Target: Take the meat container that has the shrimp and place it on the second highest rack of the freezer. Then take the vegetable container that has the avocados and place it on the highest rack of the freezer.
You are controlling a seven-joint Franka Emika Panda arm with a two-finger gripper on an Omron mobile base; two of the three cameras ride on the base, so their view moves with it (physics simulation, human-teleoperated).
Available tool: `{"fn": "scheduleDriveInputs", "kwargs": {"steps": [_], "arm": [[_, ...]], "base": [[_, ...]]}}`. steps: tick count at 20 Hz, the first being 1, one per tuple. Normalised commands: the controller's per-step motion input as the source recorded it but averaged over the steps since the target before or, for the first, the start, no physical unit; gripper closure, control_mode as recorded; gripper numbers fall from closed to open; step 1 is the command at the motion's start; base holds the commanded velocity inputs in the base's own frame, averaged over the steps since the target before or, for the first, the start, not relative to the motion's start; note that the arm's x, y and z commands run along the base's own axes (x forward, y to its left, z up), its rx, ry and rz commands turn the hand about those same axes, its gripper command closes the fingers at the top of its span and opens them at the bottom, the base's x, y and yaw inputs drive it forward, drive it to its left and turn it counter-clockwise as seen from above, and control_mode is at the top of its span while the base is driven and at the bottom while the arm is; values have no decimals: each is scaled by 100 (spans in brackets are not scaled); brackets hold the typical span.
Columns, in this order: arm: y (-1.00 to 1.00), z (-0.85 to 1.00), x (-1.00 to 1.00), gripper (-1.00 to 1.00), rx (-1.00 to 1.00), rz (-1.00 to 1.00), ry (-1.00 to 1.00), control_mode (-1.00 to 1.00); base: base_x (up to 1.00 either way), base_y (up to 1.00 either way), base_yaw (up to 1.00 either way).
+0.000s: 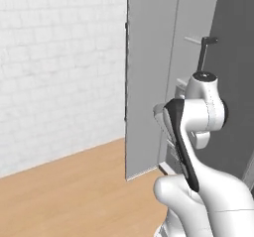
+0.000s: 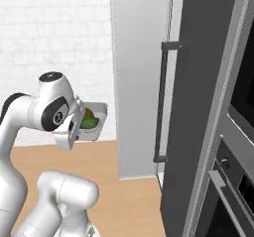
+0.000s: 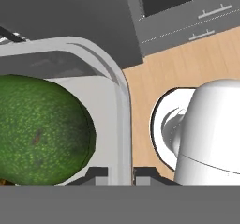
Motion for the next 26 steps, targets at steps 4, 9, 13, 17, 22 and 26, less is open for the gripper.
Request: {"fn": "scheduleDriveInputs", "kwargs": {"steps": [4, 9, 13, 17, 22, 26], "arm": [[0, 0, 0, 100, 0, 0, 0, 100], [0, 0, 0, 100, 0, 0, 0, 100], [0, 0, 0, 100, 0, 0, 0, 100], [0, 0, 0, 100, 0, 0, 0, 100], [0, 0, 0, 100, 0, 0, 0, 100], [0, 0, 0, 100, 0, 0, 0, 100]], "base": [[70, 13, -55], [74, 41, -54], [75, 49, -50], [51, 44, -51], [36, 30, -52], [47, 40, -46]]}}
